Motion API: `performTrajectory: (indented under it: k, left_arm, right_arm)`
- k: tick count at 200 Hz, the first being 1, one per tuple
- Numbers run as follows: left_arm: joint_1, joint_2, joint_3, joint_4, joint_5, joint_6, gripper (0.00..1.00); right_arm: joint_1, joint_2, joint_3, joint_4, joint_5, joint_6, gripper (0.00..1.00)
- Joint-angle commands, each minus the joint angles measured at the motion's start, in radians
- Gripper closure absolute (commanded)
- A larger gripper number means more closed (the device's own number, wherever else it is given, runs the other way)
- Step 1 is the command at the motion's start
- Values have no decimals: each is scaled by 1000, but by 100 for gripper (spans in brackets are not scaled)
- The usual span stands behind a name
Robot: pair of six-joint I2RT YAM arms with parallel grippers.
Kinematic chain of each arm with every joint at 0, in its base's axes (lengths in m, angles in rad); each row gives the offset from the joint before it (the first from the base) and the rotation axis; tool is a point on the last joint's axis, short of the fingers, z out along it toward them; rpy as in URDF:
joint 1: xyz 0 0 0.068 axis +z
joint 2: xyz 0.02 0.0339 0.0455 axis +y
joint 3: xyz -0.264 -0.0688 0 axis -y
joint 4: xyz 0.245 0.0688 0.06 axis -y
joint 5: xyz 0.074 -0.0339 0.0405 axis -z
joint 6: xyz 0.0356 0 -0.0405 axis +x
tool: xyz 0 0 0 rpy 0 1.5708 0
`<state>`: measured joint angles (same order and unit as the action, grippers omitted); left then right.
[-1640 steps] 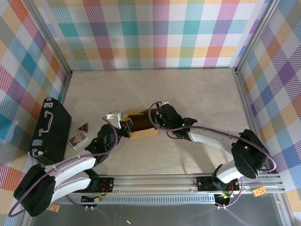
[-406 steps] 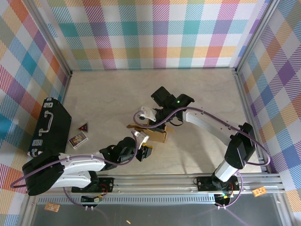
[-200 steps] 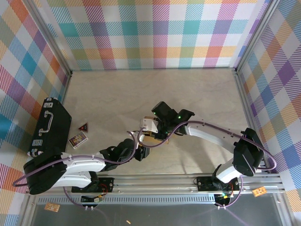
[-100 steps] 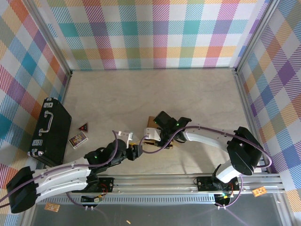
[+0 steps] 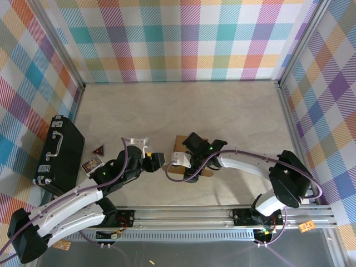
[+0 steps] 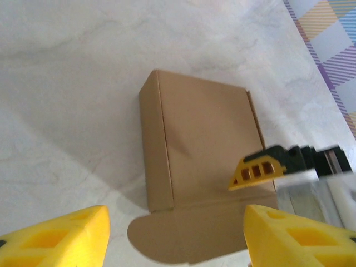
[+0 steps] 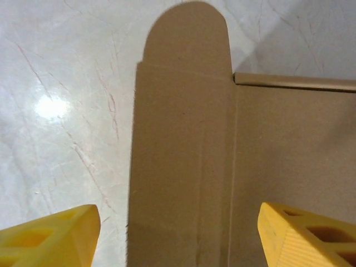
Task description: Fold the paper box
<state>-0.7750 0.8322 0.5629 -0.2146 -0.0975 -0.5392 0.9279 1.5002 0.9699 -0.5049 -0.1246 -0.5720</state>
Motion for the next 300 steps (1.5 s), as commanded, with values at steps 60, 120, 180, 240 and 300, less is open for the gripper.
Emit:
performTrajectory:
  k: [60, 120, 180, 240, 300]
  left_arm:
    - [42, 427, 167, 82, 176, 107, 37]
    - [40, 545, 144, 166, 232, 88, 38]
    - [39, 592, 101, 217, 272, 77, 41]
    - [40, 597, 36, 283, 315, 50, 44]
    - [40, 368, -48, 234, 343, 10, 38]
  right_arm:
    - [-146, -211, -92, 136, 83, 503, 22]
    - [-273, -140, -168, 127, 117, 823, 24]
    - [-278, 1, -158, 173, 69, 865, 30]
    - [-278, 46, -139, 237, 36, 806, 37]
    - [-327, 63, -63, 265, 49, 719, 24]
